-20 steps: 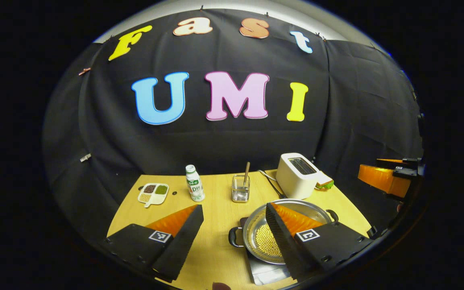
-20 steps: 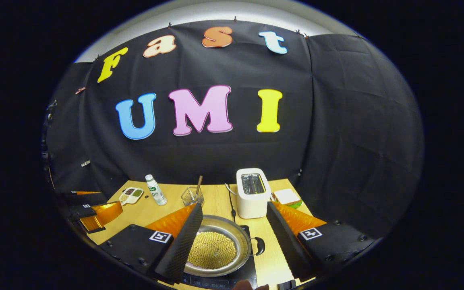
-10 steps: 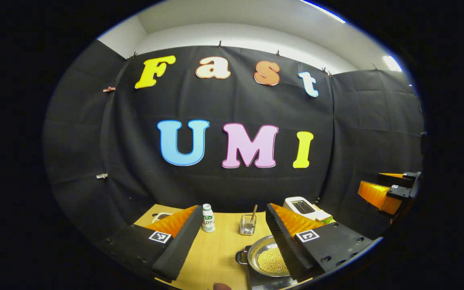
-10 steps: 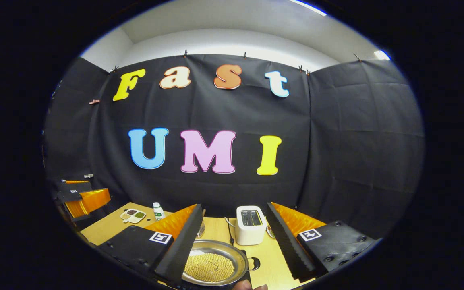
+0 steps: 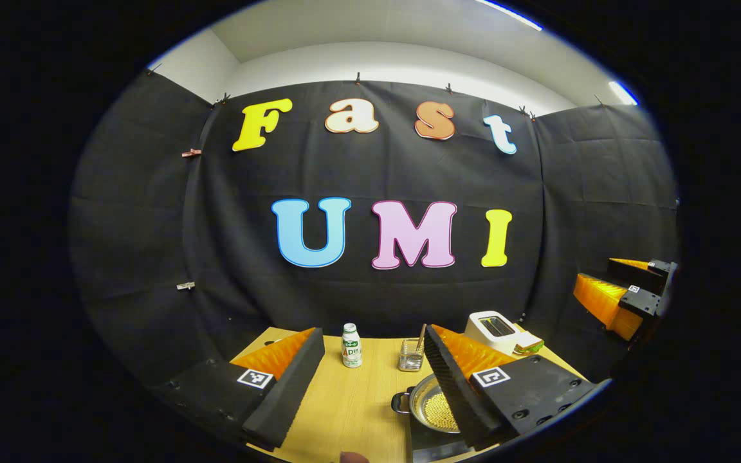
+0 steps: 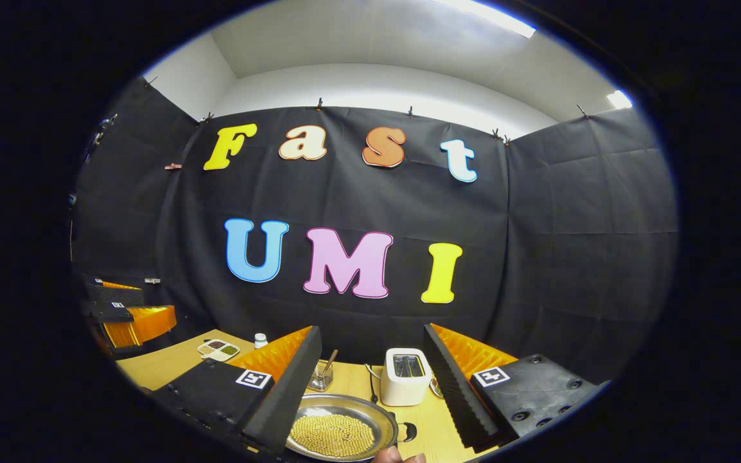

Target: First push the handle of the pot to place it horizontally, then grasp the pot with both hands and set it on the induction cooktop.

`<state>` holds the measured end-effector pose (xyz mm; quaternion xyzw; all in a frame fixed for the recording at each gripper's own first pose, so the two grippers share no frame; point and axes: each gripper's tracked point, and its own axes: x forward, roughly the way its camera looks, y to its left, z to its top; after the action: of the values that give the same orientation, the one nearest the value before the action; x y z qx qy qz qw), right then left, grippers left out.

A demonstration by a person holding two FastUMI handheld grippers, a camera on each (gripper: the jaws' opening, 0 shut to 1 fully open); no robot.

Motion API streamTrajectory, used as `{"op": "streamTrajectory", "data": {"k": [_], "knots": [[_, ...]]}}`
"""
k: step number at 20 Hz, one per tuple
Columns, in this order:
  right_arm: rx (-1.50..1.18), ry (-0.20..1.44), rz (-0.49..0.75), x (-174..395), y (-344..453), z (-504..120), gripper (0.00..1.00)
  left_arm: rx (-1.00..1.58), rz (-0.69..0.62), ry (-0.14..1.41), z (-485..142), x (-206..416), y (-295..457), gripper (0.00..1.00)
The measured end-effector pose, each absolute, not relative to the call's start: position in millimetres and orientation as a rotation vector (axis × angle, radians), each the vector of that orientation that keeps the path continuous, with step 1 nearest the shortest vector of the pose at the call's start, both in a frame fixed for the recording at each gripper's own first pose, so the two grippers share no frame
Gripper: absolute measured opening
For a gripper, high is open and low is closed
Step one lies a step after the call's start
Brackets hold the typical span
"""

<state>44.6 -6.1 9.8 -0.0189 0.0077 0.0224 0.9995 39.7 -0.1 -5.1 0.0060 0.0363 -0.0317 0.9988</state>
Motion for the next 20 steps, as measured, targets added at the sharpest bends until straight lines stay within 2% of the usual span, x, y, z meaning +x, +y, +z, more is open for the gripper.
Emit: {"op": "streamTrajectory", "data": {"k": [6,9,10,12,14,20], "knots": [[-0.035,0.013,0.077,48,1,9,0.99,-0.006,-0.048,0.094,-12,33,1,0.99],[-0.037,0.029,0.065,48,-3,4,0.96,-0.002,-0.057,0.116,-19,31,1,0.97],[-0.041,0.031,0.054,51,-6,3,0.98,0.002,-0.060,0.115,-18,32,1,0.97],[-0.049,0.038,0.033,52,-12,2,0.96,0.004,-0.073,0.119,-21,33,0,0.99],[-0.052,0.048,0.008,54,-15,0,0.98,-0.006,-0.101,0.126,-24,35,-7,0.96],[-0.037,0.054,-0.060,58,-20,2,0.98,-0.002,-0.159,0.102,-22,41,-17,0.97]]}}
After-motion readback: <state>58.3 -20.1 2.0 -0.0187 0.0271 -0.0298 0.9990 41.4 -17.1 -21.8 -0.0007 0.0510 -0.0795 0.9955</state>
